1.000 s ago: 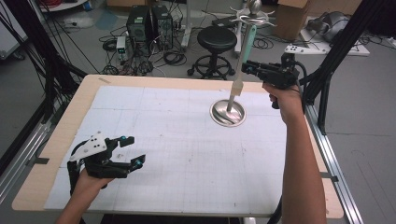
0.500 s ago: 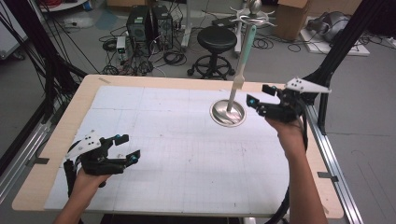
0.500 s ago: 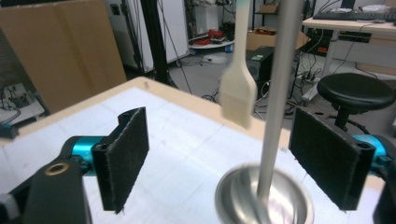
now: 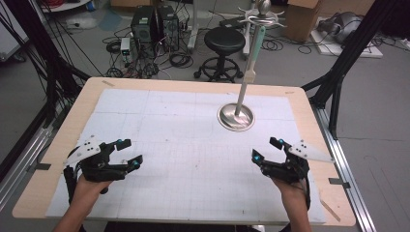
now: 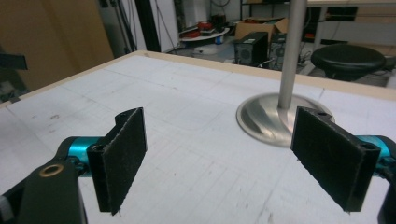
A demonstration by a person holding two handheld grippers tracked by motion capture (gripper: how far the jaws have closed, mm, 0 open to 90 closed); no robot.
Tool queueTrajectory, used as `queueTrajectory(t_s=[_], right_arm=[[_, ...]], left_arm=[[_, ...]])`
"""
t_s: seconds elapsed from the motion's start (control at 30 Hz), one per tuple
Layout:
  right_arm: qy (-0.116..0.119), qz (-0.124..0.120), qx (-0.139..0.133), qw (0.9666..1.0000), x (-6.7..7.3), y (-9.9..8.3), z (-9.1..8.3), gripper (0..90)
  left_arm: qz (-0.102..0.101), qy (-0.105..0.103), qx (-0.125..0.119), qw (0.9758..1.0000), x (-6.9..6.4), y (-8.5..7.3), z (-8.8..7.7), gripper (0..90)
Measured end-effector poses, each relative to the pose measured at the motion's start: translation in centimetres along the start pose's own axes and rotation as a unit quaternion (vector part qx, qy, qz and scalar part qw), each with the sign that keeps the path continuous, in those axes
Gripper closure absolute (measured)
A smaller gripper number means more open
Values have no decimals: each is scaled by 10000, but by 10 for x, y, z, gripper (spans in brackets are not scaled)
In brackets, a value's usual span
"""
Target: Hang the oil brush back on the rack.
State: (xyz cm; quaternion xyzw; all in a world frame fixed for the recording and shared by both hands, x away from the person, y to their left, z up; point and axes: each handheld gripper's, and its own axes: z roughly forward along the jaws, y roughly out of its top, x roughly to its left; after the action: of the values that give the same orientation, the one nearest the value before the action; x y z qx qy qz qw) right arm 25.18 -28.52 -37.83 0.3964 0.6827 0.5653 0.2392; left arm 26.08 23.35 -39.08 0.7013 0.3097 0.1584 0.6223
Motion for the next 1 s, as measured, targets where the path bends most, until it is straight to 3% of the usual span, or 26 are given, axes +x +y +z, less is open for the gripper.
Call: queueTrajectory(t_s=[0.1,0.23,0.4,0.63,0.73,1.0], right_arm=[[-99,-4,-16,9999,7,-11,-6,176],[-91,-145,16,9999,19,-15,-14,175],[-23,-119,-80,9999,31,-19,-24,175],[-29,-58,15,10000,31,-26,-23,175],[-45,76,-32,10000,29,-28,-23,175],[-76,83,-29,9999,30,-29,-22,175]], left_arm=[[-45,-25,-70,10000,-1,-1,0,212],[-82,-17,-158,9998,-2,-4,-2,214],[-81,3,-181,9998,-2,-8,-4,214],[-30,13,-188,9998,-2,-9,-8,215],[-24,28,-169,9998,-2,-10,-8,215],[-31,-7,-147,9999,-4,-12,-12,215]])
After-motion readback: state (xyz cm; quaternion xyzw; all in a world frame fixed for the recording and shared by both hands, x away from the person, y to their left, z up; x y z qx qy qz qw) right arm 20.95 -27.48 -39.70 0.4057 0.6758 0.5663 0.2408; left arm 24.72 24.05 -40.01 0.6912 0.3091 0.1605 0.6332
